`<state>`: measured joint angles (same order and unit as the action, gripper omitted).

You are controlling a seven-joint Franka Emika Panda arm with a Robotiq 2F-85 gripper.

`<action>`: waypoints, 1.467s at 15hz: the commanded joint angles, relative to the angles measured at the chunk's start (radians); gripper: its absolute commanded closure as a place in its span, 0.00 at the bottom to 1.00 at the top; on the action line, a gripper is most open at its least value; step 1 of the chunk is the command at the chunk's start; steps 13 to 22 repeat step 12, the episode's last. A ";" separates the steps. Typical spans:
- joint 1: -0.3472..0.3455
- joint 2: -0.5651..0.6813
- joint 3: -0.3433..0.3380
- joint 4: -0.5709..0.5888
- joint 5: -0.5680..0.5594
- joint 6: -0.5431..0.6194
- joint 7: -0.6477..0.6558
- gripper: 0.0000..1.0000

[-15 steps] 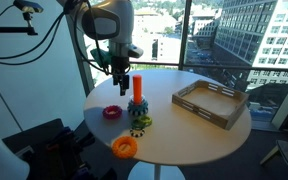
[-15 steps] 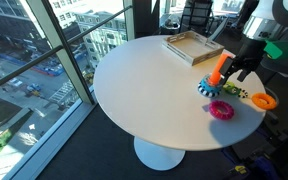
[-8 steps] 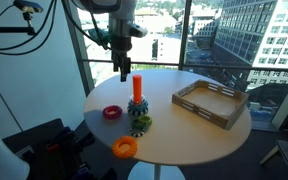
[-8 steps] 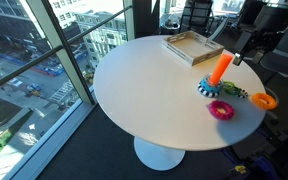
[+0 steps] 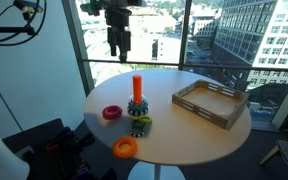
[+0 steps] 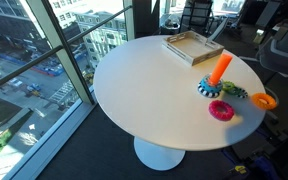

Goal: Put the red ring on the table

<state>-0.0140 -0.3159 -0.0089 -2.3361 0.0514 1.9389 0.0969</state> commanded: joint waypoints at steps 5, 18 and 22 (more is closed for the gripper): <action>-0.018 -0.091 0.016 0.052 -0.096 -0.045 0.047 0.00; -0.011 -0.089 0.007 0.035 -0.075 -0.020 0.022 0.00; -0.011 -0.089 0.007 0.035 -0.075 -0.020 0.022 0.00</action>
